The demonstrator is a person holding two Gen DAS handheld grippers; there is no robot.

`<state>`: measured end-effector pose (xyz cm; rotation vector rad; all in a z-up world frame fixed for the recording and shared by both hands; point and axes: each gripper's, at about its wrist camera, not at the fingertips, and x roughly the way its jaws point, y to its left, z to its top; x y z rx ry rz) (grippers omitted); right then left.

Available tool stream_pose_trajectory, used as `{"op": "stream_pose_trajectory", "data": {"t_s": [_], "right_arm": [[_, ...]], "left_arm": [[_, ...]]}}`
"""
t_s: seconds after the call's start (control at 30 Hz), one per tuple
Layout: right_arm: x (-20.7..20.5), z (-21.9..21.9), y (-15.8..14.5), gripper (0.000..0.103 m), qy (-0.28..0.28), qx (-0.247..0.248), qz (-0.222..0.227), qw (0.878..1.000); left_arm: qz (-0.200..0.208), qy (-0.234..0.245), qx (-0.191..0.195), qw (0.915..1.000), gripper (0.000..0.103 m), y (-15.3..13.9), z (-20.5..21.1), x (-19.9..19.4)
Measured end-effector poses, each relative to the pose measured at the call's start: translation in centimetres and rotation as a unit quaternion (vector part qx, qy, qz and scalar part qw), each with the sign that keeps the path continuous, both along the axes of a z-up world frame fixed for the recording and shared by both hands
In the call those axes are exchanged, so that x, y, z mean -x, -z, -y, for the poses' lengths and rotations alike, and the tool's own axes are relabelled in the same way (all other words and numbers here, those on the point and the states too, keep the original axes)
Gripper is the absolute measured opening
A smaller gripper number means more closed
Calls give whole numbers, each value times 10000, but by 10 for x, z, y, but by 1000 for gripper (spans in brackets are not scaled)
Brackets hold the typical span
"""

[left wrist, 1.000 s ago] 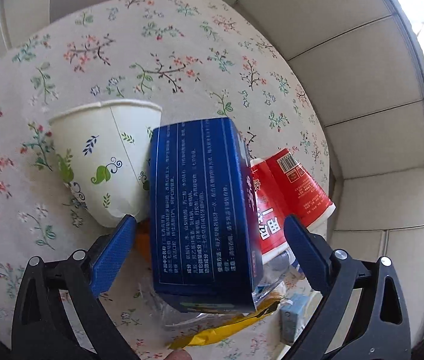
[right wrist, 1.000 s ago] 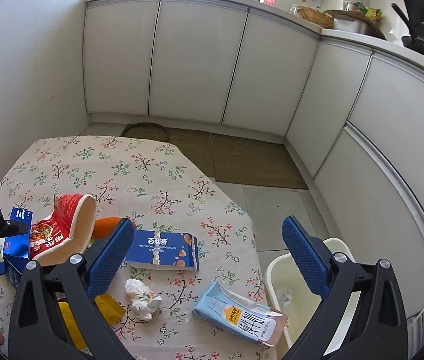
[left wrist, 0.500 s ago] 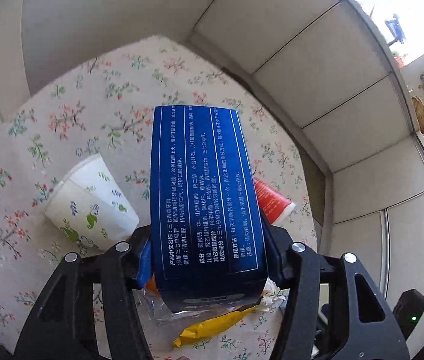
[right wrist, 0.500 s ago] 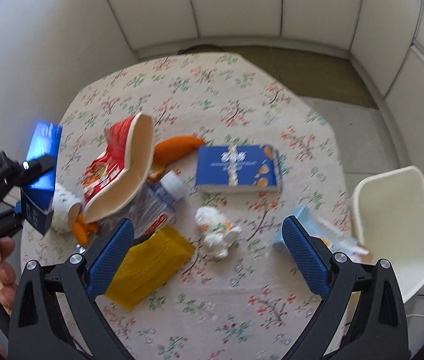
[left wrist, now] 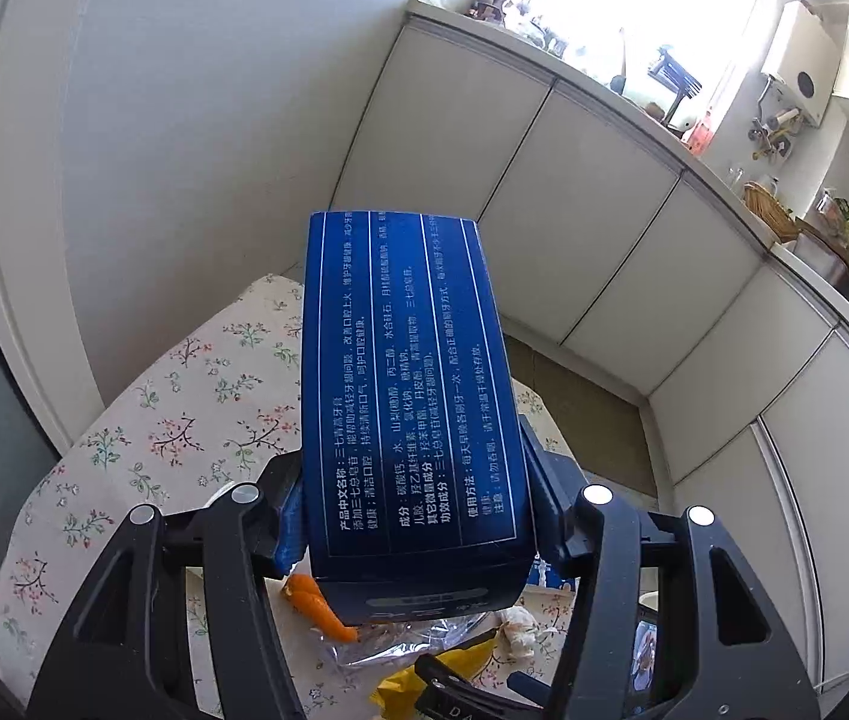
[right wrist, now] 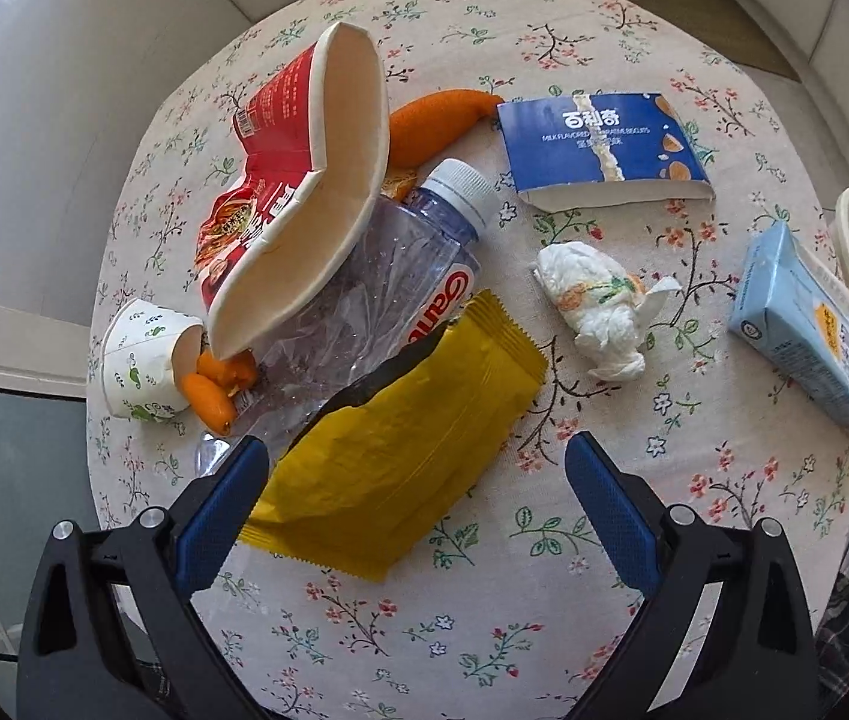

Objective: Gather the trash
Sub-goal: 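Grasp the yellow snack wrapper with the right gripper while the left gripper holds the blue box, then carry the wrapper and box to the white bin and release both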

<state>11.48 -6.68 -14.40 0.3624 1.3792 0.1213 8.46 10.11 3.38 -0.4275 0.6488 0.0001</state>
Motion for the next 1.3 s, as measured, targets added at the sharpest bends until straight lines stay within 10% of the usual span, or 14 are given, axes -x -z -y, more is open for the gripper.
{"op": "stream_pose_trajectory", "data": {"t_s": [0.1,0.27,0.5,1.3], "right_arm": [[-4,-3,10,91,49,-20,-100,9999],[-4,2,22,38,-59,-411,-207,9989],[3,9,13,16,-195,-611,-32,9979],[7,60,-106,13,46,-561,1989,9784]], "left_arm": [[-78,-9,30,10000,55,4,-3,-2],[-74,-70,47,9999,55,4,-11,3],[-276,-147,48,9995,55,10,-14,1],[-198,21,-49,9998,55,11,4,-4]]}}
